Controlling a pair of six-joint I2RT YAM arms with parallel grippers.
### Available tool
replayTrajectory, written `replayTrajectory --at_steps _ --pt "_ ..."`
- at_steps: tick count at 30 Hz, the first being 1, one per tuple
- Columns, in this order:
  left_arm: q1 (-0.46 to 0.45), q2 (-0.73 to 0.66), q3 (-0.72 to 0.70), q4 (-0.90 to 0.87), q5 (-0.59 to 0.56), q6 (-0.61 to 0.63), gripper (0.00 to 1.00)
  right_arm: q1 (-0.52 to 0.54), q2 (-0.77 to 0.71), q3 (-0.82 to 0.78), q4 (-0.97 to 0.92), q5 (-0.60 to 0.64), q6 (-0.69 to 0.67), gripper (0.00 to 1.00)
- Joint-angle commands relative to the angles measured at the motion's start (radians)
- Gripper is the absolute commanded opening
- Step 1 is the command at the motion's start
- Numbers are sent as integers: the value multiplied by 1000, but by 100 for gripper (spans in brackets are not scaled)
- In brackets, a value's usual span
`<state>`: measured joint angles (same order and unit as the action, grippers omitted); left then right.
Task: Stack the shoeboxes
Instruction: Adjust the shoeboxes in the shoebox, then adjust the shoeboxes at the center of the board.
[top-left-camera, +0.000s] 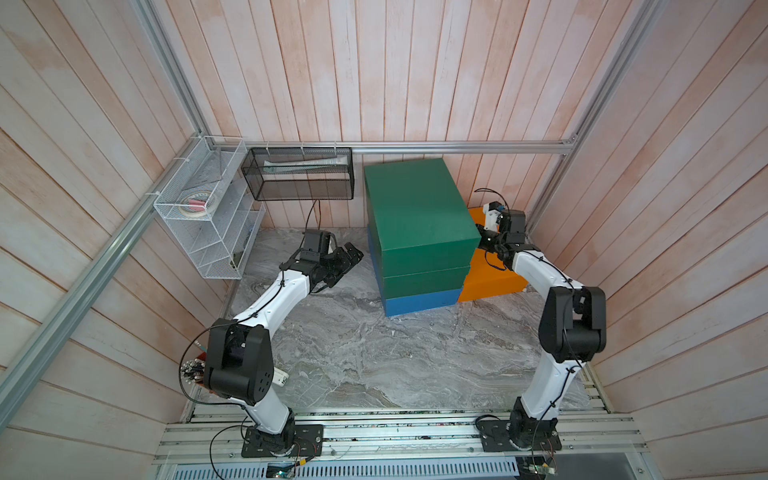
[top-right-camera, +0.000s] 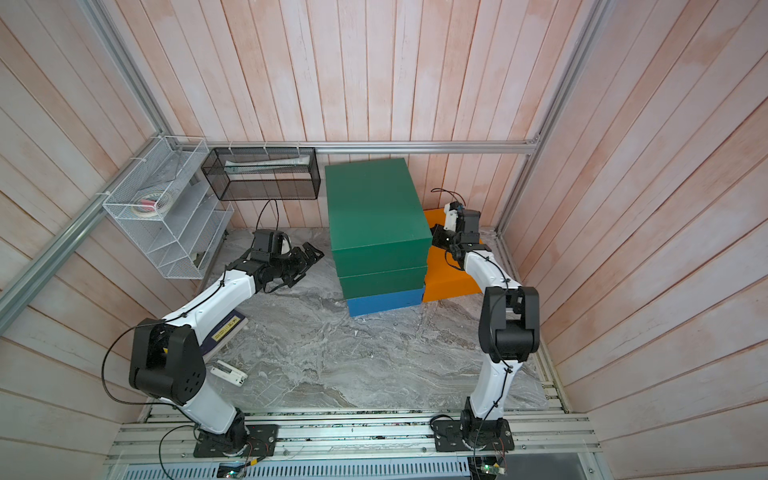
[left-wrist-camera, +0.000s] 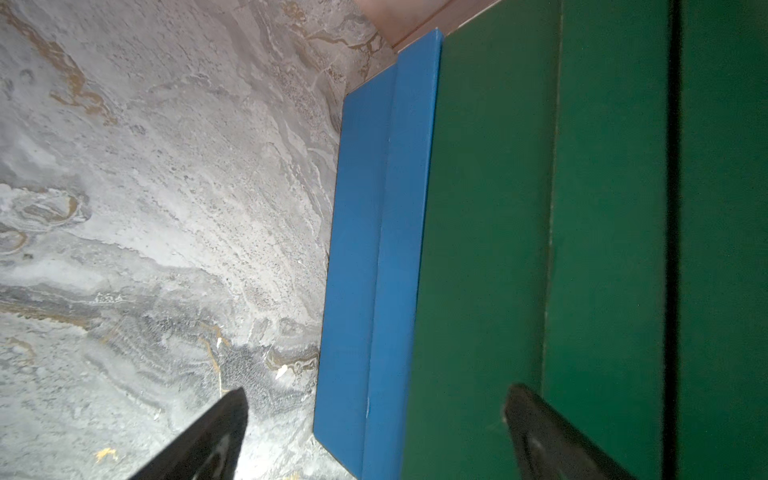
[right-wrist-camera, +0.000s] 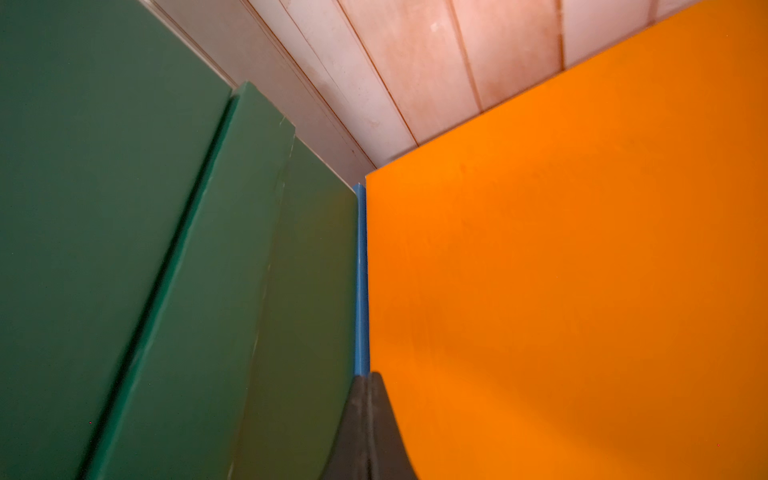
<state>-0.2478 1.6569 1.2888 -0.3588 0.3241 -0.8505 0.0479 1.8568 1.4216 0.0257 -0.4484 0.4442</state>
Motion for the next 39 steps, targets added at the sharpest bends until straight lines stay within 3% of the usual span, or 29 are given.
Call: replayTrajectory --at_steps 1,7,20,29,39 --pt "-2 -25 -23 40 18 -3 100 1 -106 -145 21 25 16 0" --pt "-1 -50 -49 30 16 8 100 2 -308 -419 79 9 71 0" --pt "-1 -67 -109 42 27 11 100 46 -656 -719 -18 67 71 0" --pt "-2 -36 -95 42 26 18 100 59 -649 -865 109 17 106 0" --pt "34 73 -35 58 24 54 100 51 -480 -898 358 37 146 0"
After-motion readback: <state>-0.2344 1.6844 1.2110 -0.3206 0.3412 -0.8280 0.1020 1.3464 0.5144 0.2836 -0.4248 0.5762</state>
